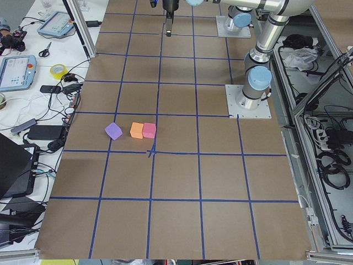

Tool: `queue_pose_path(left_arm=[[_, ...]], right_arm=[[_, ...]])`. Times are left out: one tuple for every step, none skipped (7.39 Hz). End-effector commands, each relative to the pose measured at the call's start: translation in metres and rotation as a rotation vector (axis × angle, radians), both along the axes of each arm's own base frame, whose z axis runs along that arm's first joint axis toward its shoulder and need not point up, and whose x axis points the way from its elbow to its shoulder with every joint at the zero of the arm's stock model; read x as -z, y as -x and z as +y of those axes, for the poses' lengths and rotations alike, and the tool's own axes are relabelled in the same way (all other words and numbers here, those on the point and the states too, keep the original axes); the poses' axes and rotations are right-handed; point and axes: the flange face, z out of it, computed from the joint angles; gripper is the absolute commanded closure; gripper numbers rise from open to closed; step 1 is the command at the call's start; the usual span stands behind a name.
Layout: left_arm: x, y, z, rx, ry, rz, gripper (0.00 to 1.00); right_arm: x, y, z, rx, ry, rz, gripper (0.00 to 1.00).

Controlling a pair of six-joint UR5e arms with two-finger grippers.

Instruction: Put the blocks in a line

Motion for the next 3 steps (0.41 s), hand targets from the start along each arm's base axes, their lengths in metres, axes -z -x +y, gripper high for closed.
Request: queue_pose_path(left_arm=[[-0.0089,-0.0064,0.0011,-0.011,0.019,0.002,0.00],[-0.0041,-0.0031,0.0020,-0.005,0.013,0.013,0.00],[-0.0105,-0.0070,0.0045,-0.009,0.025,-0.001,0.00]], right_arm=[[0.0001,0.0006,0.0001,0.000,0.000,0.005,0.00],[0.0008,0.0004,0.0002,-0.001,-0.001,0.004,0.00],[0.0008,0.0006,0.0002,-0.002,-0.001,0.005,0.00]])
